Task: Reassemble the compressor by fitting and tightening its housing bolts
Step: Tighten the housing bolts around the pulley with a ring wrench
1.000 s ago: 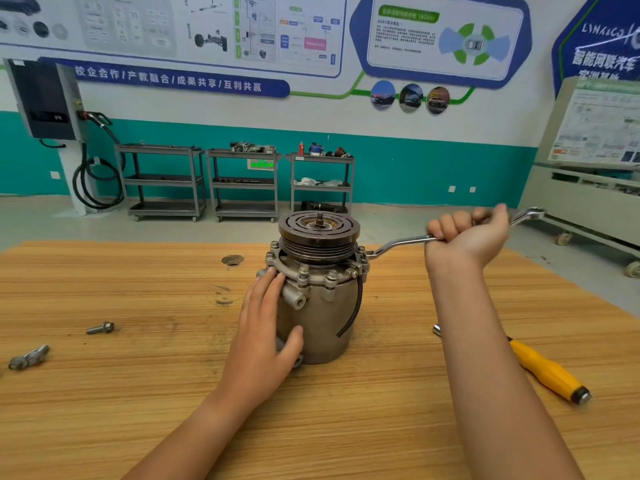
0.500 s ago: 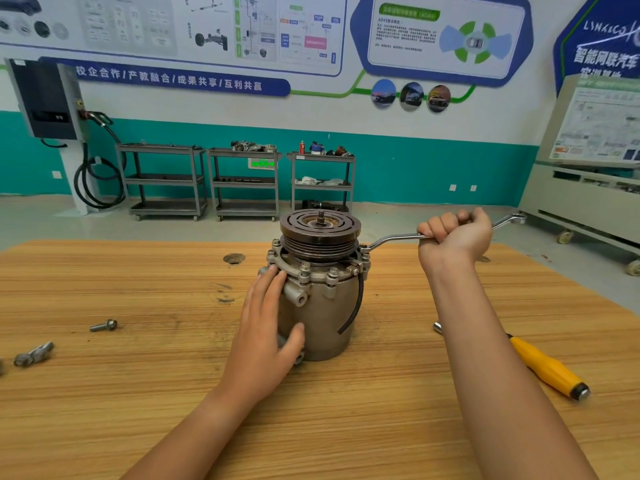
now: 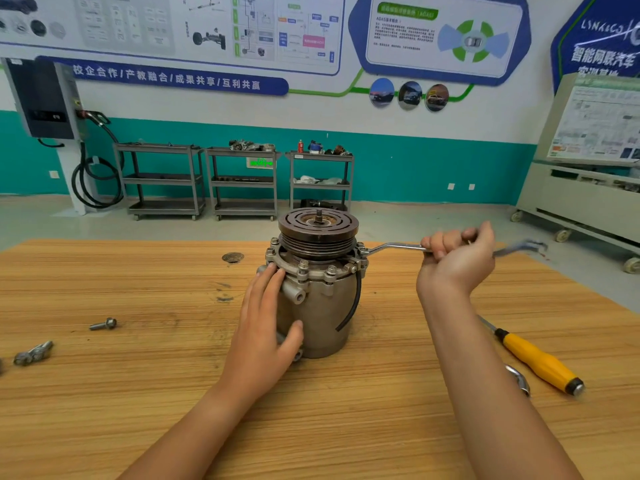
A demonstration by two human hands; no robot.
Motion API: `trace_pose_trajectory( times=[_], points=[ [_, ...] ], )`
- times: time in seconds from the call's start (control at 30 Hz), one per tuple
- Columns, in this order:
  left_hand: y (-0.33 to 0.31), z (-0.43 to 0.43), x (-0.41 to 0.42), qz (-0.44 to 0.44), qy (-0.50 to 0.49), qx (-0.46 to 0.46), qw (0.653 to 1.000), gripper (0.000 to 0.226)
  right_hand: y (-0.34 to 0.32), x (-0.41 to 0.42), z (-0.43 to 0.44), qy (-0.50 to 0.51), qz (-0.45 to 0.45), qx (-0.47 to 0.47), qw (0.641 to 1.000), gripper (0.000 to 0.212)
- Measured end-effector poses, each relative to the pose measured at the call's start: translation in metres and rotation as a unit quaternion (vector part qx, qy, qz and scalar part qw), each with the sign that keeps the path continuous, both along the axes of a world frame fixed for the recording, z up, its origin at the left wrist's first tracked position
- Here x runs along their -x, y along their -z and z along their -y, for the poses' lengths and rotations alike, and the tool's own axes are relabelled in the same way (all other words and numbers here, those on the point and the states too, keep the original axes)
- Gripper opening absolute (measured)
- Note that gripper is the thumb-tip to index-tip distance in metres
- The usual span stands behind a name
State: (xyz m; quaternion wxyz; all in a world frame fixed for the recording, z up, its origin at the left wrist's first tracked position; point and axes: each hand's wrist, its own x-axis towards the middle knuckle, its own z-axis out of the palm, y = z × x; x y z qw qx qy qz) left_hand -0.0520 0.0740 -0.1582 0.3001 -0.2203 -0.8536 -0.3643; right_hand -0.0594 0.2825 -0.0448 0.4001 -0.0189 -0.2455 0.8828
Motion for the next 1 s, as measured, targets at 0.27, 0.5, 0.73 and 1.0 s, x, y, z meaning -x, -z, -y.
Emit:
trace_pose_trajectory(
  times=[0.27, 0.5, 0.73, 1.0],
  points=[
    [-0.001, 0.0, -0.001, 0.01, -0.004, 0.001, 1.0, 0.077, 0.039, -0.034, 0.046, 0.113, -0.079, -0.225, 0.964, 0.042],
    [-0.001, -0.001, 0.0, 0.008, 0.015, -0.014, 1.0, 0.071, 0.059, -0.031, 0.099, 0.258, -0.1, -0.56, 0.781, 0.033],
    [-0.008, -0.004, 0.002, 0.052, 0.029, -0.036, 0.998, 0.063, 0.046, -0.012, 0.127, 0.375, -0.086, -0.607, 0.695, 0.045],
    [-0.003, -0.002, -0.001, -0.003, -0.005, -0.011, 1.0, 0.077, -0.005, -0.073, 0.081, 0.107, -0.323, -0.373, 0.863, 0.046]
  ],
)
